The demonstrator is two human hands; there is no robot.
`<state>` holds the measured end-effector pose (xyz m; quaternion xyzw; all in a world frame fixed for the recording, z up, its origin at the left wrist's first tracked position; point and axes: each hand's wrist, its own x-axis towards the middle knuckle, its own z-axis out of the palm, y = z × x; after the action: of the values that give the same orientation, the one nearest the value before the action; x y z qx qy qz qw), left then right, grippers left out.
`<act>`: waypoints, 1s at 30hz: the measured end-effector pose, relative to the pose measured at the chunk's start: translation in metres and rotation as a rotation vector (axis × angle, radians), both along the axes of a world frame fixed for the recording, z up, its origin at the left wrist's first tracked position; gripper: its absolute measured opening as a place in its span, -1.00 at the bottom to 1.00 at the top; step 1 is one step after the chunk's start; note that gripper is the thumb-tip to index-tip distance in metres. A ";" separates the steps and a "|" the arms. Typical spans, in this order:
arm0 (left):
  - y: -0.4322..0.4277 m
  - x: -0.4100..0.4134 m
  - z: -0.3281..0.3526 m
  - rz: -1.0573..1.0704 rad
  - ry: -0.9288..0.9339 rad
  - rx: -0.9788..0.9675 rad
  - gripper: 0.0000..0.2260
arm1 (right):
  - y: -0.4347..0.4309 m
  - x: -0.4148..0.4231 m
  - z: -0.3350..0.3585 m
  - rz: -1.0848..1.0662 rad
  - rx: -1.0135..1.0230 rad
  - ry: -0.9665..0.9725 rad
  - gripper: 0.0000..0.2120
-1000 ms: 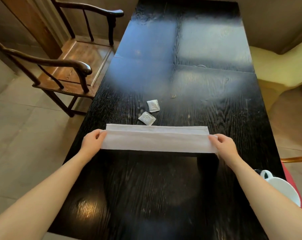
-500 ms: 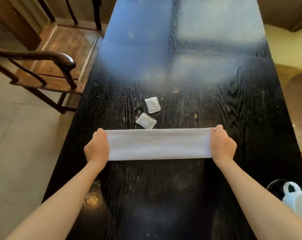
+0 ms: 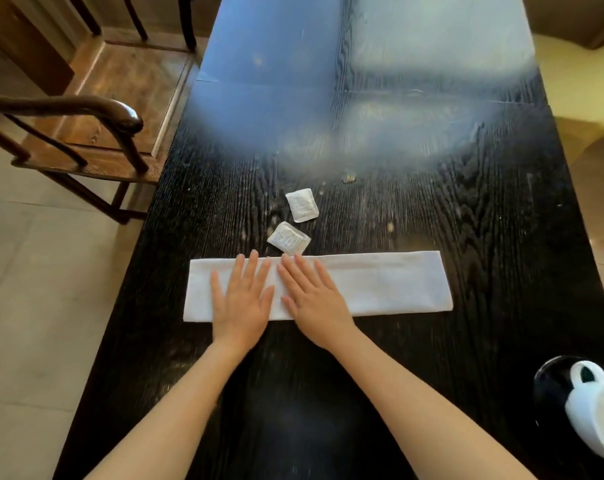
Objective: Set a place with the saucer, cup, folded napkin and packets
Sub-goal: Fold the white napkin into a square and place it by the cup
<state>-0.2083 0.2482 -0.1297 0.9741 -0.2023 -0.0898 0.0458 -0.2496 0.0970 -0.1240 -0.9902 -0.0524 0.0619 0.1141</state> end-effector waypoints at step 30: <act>0.079 0.014 0.037 -0.292 0.153 0.077 -0.37 | -0.172 -0.103 0.063 -0.054 -0.210 0.286 -0.30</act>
<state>-0.1940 0.3274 -0.0931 0.9257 -0.3340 -0.1770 0.0103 -0.3528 -0.0749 -0.0612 -0.9788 -0.0021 0.2042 0.0178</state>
